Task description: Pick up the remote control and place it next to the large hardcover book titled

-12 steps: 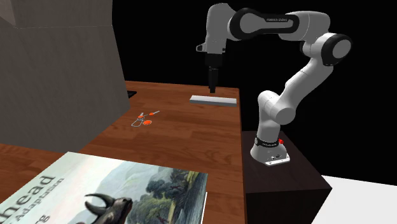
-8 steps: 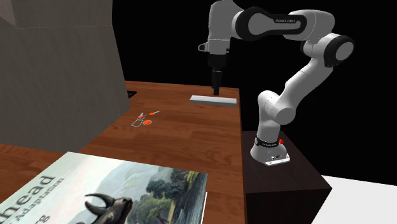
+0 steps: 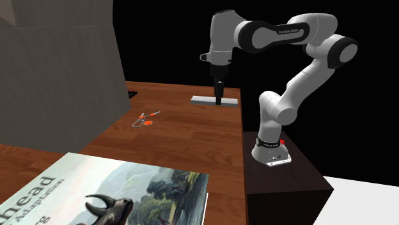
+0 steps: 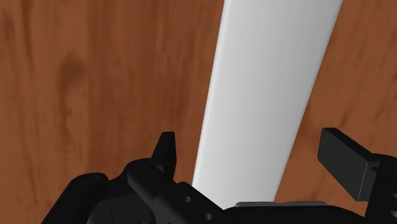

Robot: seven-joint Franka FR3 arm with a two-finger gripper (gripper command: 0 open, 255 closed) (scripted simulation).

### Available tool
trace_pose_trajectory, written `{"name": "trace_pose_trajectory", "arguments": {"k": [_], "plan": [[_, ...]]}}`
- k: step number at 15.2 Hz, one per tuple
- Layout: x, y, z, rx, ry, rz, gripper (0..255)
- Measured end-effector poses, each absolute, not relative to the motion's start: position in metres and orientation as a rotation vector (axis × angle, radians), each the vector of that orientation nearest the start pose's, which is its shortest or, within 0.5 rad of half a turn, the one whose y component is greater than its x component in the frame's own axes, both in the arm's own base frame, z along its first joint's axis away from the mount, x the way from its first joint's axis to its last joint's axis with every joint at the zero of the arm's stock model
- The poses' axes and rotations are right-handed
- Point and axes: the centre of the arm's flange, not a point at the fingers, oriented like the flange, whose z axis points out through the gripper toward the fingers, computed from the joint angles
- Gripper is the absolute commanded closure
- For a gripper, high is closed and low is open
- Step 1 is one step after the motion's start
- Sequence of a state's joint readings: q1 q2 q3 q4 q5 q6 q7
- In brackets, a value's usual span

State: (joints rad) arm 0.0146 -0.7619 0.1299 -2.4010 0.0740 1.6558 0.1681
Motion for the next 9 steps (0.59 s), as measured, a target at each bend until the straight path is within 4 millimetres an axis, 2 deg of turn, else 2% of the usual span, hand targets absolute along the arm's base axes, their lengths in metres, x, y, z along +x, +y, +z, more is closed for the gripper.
{"name": "trace_pose_trajectory", "arguments": {"k": [7, 8, 9], "plan": [[0.3156, 0.0632, 0.5603, -3.154, 0.102, -0.024, 0], [0.3156, 0.0632, 0.5602, -3.154, 0.102, -0.024, 255], [0.3155, 0.0632, 0.5606, -3.154, 0.102, -0.025, 255]]}}
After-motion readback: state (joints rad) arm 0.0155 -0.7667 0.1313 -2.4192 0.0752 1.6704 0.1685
